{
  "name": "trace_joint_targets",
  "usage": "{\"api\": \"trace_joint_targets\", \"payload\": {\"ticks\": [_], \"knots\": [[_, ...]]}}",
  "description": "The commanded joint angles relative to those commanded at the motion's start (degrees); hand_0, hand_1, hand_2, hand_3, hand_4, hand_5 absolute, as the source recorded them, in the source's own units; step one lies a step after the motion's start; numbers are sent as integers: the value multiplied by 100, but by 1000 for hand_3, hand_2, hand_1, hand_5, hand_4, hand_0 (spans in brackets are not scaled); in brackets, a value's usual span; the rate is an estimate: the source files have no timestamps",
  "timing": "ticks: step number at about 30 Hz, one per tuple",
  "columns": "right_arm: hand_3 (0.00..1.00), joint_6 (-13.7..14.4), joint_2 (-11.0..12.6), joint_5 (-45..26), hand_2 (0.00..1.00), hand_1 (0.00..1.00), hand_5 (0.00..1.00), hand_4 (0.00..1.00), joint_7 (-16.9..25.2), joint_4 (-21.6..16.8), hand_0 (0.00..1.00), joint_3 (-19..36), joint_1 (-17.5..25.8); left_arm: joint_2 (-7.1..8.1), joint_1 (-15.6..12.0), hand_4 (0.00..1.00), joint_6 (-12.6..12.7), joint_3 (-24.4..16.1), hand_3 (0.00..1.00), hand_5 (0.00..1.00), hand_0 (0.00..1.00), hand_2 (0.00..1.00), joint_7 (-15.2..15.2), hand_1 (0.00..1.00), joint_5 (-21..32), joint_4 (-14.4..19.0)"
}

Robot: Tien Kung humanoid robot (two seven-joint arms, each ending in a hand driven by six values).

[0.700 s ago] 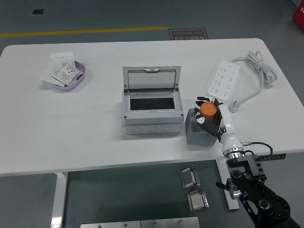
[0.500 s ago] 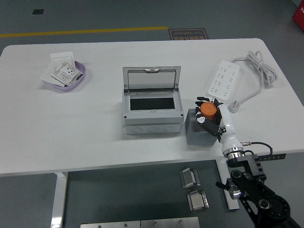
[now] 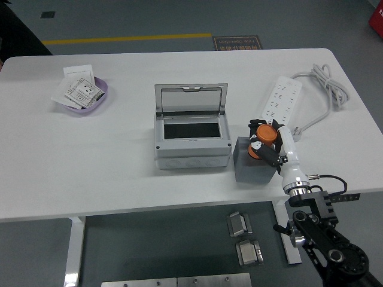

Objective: Pick up the cylinder from the cube,place it in the box,flap close box

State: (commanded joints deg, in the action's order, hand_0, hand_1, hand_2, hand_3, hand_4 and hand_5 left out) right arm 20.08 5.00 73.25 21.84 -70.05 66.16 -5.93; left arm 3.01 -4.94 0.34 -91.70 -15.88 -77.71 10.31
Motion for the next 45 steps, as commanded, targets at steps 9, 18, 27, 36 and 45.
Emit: {"api": "trace_joint_targets", "payload": {"ticks": [9, 18, 27, 36, 45], "knots": [[327, 288, 64, 282, 404, 415, 2, 2, -96, -302, 500, -46, -44, 8, 1, 676, 7, -4, 593, 270, 620, 558, 3, 612, 3, 0], [289, 553, 185, 1106, 342, 201, 2, 2, -499, -430, 177, -559, -564, 19, -14, 676, 31, -92, 593, 271, 620, 559, -35, 613, -78, 0], [255, 608, 166, 2267, 310, 92, 2, 2, -1287, -319, 2, -1273, -1393, 57, -32, 678, 65, -220, 593, 271, 621, 558, -148, 613, -173, 0], [247, 405, -33, 3394, 303, 79, 2, 2, -1891, 260, 2, -2184, -2328, 109, -41, 677, 87, -334, 593, 271, 620, 559, -265, 613, -279, 0], [241, 257, -223, 3720, 299, 79, 2, 2, -1990, 1193, 2, -2911, -3160, 130, -20, 678, 84, -360, 594, 272, 621, 558, -305, 614, -325, 0]]}}
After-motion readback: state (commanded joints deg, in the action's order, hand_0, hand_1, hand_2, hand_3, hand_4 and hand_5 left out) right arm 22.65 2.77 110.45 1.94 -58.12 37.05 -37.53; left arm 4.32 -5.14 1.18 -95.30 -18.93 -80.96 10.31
